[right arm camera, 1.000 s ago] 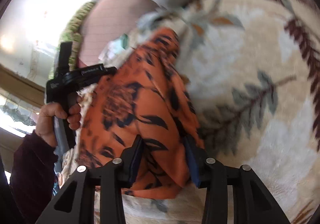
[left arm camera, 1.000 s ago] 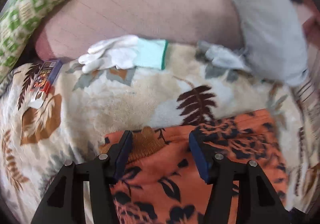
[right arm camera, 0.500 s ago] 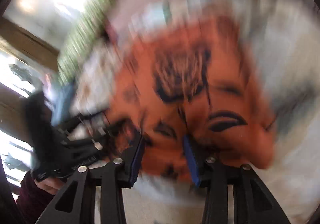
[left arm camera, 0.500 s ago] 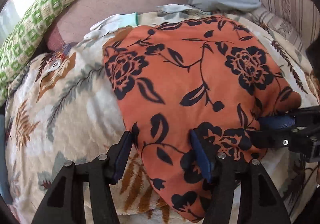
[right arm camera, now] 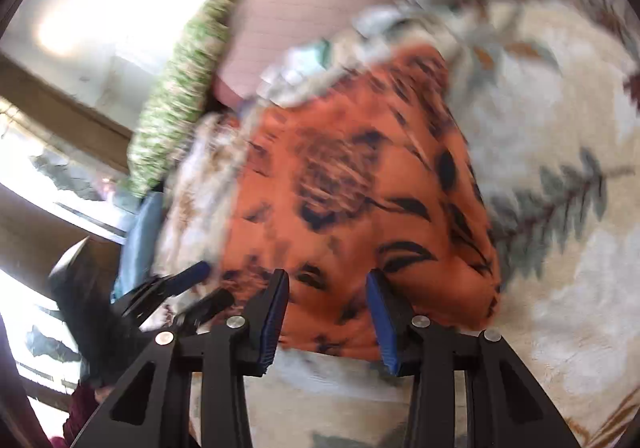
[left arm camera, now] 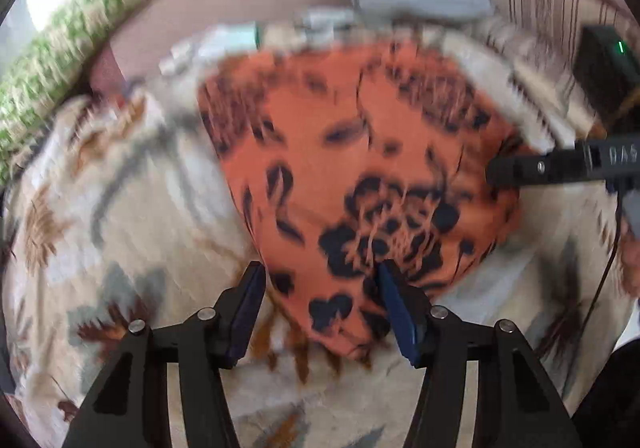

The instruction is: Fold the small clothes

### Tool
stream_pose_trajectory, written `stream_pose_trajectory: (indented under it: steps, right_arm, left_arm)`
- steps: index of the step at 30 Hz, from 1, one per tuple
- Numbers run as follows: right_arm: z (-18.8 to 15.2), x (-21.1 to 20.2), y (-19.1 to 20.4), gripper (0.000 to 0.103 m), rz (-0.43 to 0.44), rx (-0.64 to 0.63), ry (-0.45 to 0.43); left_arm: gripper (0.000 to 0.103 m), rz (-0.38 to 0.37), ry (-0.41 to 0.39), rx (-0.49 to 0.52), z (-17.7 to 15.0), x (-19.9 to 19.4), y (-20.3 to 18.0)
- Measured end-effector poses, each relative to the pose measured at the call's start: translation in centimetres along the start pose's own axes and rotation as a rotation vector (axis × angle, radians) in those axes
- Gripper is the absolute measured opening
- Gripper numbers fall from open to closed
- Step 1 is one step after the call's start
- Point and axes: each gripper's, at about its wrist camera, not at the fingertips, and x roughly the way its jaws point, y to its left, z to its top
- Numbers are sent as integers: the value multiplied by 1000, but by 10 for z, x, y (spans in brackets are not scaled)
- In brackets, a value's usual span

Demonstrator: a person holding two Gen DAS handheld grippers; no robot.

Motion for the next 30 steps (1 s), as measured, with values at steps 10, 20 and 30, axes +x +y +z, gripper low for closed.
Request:
stream_pose_trajectory:
  steps: [10,20,30]
  right_arm:
    - [-21,10,-18,44,-21,1,107]
    - [4,-58,-20,43,309,90,-97]
    - [22,-6,-84,44,544,353,-289]
  left_arm:
    - [63,-115,25,-144,-11,10,18]
    - [58,-183,-80,-260,63,-37,59]
    - [60,17,-4,-250,124,49,49]
